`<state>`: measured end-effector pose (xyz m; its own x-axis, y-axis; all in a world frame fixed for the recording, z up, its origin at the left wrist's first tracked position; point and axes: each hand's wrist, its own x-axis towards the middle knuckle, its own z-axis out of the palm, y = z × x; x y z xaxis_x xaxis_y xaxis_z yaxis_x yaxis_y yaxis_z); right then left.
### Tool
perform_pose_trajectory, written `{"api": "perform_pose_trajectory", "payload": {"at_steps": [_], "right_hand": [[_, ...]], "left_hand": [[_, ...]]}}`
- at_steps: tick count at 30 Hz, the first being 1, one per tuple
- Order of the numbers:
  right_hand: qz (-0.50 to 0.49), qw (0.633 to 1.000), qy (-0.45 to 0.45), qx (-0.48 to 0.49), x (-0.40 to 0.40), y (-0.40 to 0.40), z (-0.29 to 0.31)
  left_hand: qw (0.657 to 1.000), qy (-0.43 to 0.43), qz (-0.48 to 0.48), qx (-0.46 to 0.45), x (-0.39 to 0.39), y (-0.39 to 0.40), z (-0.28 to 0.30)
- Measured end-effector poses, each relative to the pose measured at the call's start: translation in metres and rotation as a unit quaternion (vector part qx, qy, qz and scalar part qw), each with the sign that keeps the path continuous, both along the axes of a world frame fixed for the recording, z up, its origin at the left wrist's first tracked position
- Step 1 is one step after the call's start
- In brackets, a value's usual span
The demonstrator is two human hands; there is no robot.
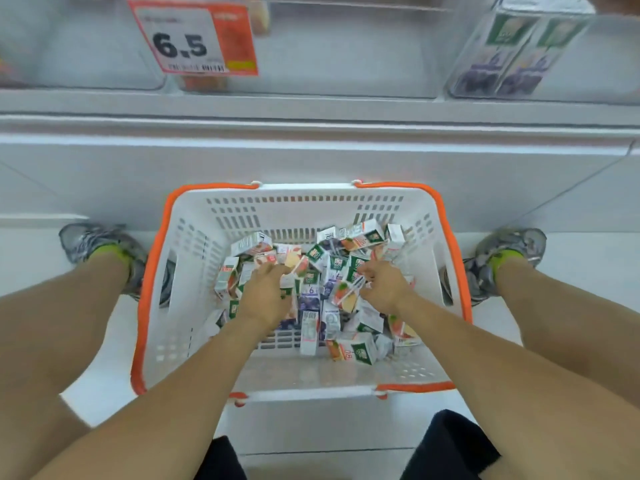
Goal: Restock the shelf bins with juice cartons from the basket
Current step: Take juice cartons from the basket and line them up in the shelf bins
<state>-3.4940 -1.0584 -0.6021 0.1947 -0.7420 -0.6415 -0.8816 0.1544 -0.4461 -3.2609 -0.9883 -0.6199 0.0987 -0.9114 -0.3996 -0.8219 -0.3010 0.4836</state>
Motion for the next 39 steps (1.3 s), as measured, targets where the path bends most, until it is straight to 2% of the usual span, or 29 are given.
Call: {"api": "perform_pose_trajectory", "payload": {"at_steps": [5,10,17,21,24,26,32,36,39], "right_hand": [[0.051,0.997,0.052,0.024,0.014,-0.013,-0.019],[0.078,0.991,0.108,0.034,0.026,-0.011,-0.030],[0.109,0.989,0.080,0.064,0.034,-0.005,-0.013],[0.067,0.997,0.043,0.010,0.033,-0.005,0.015],[0.023,1.000,-0.009,0.000,0.032,-0.019,0.053],[0.007,0.998,-0.054,0.005,0.034,-0.030,0.084],[0.015,0.979,-0.198,-0.039,0.044,-0.057,0.184],[-0.031,0.948,-0.317,-0.026,0.048,-0.060,0.228],[-0.109,0.896,-0.427,0.050,0.049,-0.057,0.244]], "left_hand": [[0.997,-0.054,-0.045,0.041,0.017,-0.007,-0.015],[0.998,-0.044,-0.049,0.023,0.020,-0.013,-0.014],[0.995,0.054,0.088,0.006,0.014,-0.017,0.015],[0.980,0.117,0.158,0.011,0.022,-0.020,0.044],[0.968,0.178,0.179,0.001,0.026,-0.026,0.074],[0.965,0.208,0.161,0.003,0.031,-0.034,0.099],[0.969,0.227,0.086,-0.042,0.053,-0.068,0.199],[0.970,0.225,0.046,-0.079,0.065,-0.073,0.252],[0.952,0.275,0.074,-0.110,0.072,-0.066,0.266]]}}
